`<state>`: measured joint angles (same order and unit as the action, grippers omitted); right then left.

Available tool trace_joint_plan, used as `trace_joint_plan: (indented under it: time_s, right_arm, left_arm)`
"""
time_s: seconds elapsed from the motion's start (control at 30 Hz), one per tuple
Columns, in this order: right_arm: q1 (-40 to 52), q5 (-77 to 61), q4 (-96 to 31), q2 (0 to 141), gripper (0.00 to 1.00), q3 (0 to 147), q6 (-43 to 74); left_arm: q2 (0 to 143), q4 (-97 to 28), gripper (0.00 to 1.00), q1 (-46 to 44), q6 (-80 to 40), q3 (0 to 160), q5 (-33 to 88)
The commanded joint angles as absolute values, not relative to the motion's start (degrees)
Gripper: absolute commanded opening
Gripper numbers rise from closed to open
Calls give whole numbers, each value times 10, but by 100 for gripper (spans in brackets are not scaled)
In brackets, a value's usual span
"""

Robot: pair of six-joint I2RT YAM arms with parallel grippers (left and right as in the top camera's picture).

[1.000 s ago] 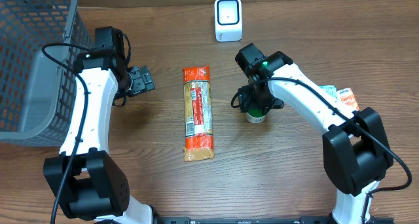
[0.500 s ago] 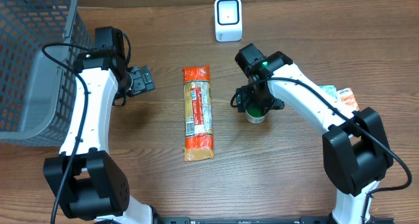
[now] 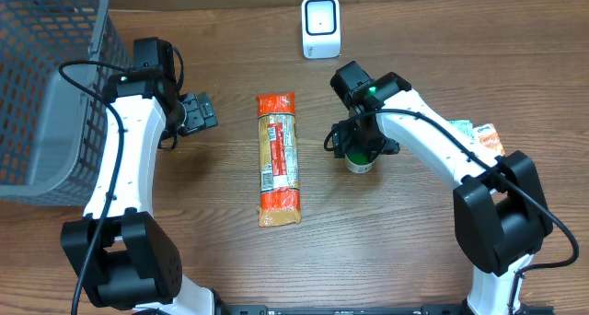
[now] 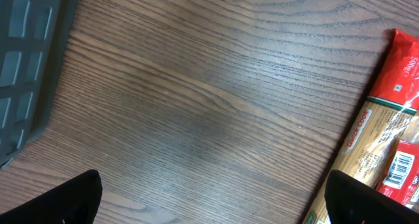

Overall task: Scan the item barcode
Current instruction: 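Lower the right gripper around the green jar lid, then close the right gripper on the green jar and lift it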

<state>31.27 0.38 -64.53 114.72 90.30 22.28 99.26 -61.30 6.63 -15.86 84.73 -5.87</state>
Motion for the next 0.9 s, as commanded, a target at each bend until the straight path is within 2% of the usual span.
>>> trace_joint_plan:
  time_s: [0.0, 0.87]
  right_arm:
    - [315, 3, -644, 1150, 83, 900, 227]
    - [315, 5, -641, 1197, 82, 900, 227]
  left_arm:
    - [990, -612, 100, 67, -146, 852, -64]
    - [990, -612, 100, 66, -146, 852, -64]
